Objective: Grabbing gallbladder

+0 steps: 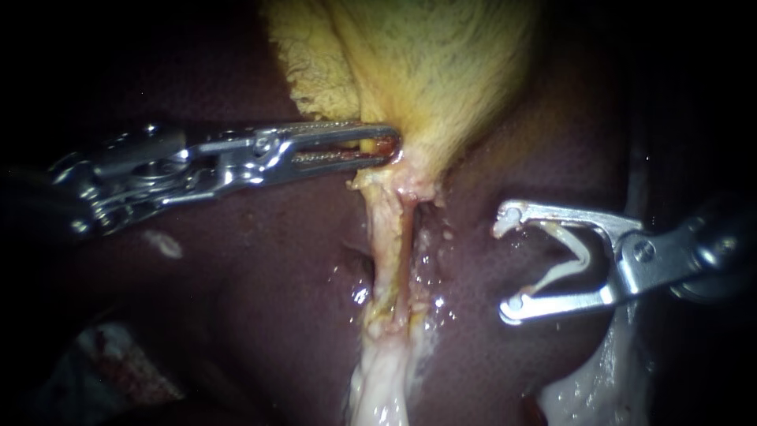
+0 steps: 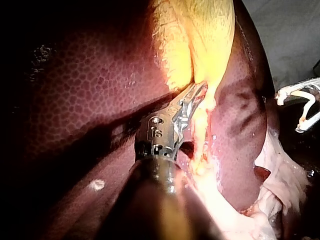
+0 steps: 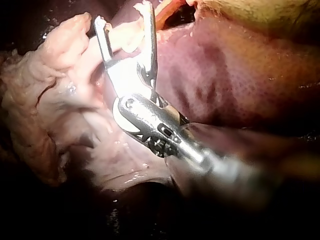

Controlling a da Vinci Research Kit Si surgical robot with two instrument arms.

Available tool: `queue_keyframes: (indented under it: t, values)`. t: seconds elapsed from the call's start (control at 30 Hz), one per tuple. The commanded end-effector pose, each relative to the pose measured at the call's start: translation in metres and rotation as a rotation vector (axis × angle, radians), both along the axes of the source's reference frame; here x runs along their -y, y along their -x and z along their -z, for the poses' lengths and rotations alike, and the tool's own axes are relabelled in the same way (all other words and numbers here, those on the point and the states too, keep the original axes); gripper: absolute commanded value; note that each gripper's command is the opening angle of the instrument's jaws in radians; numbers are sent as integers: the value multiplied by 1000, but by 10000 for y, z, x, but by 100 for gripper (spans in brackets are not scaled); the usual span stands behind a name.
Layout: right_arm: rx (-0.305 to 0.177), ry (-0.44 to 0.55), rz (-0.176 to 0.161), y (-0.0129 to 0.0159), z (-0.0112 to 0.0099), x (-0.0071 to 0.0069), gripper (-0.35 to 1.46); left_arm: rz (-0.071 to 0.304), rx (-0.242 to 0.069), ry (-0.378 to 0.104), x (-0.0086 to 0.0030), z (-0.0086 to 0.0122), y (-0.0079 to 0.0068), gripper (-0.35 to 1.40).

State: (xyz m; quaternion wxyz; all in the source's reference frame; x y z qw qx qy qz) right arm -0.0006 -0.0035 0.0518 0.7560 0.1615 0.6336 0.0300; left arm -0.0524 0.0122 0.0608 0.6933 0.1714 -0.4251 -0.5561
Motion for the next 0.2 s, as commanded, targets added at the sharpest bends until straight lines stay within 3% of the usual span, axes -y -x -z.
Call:
queue_keyframes:
  t: [0.03, 0.2]
  values:
    - [0, 0, 0, 0, 0, 0, 60, 1, 0, 1, 0, 0, 0, -35]
    - [0, 0, 0, 0, 0, 0, 60, 2, -4, 0, 1, -1, 0, -35]
